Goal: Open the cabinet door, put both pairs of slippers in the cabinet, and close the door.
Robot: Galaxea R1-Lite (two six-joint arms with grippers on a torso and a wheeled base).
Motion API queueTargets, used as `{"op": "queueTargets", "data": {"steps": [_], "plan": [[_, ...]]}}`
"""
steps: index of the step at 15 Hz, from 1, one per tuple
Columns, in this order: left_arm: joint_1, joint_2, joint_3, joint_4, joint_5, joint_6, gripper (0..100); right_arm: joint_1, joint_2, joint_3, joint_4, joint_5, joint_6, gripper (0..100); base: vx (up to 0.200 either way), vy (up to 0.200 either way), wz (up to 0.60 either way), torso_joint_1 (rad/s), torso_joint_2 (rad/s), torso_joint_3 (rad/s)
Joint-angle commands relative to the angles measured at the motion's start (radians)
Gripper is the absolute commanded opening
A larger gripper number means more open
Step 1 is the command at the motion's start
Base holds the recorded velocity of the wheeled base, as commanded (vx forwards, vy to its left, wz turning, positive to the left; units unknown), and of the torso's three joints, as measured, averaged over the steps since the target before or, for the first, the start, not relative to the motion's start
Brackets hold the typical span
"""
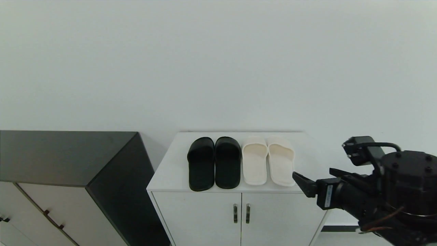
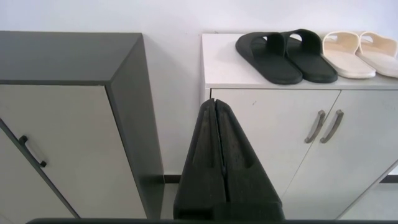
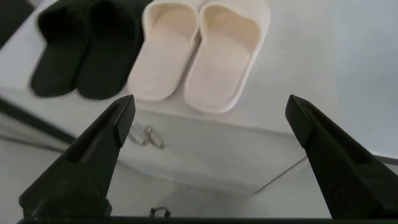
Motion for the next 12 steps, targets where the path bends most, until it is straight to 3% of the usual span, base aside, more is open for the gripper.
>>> {"op": "queueTargets", "data": {"steps": [1, 6, 12], "plan": [[0.000, 0.007, 0.000, 0.000, 0.000, 0.000, 0, 0.007, 0.182, -0.085, -0.052, -0.081, -0.002, 100, 0.000, 0.000, 0.00, 0.000, 0.00, 0.000], [0.000, 0.007, 0.000, 0.000, 0.000, 0.000, 0, 0.065, 0.396, -0.249, -0.084, -0.182, -0.022, 100, 0.000, 0.000, 0.00, 0.000, 0.00, 0.000], [0.000, 0.007, 0.000, 0.000, 0.000, 0.000, 0, 0.016, 0.559, -0.413, -0.093, -0.176, -0.020, 100, 0.000, 0.000, 0.00, 0.000, 0.00, 0.000]]}}
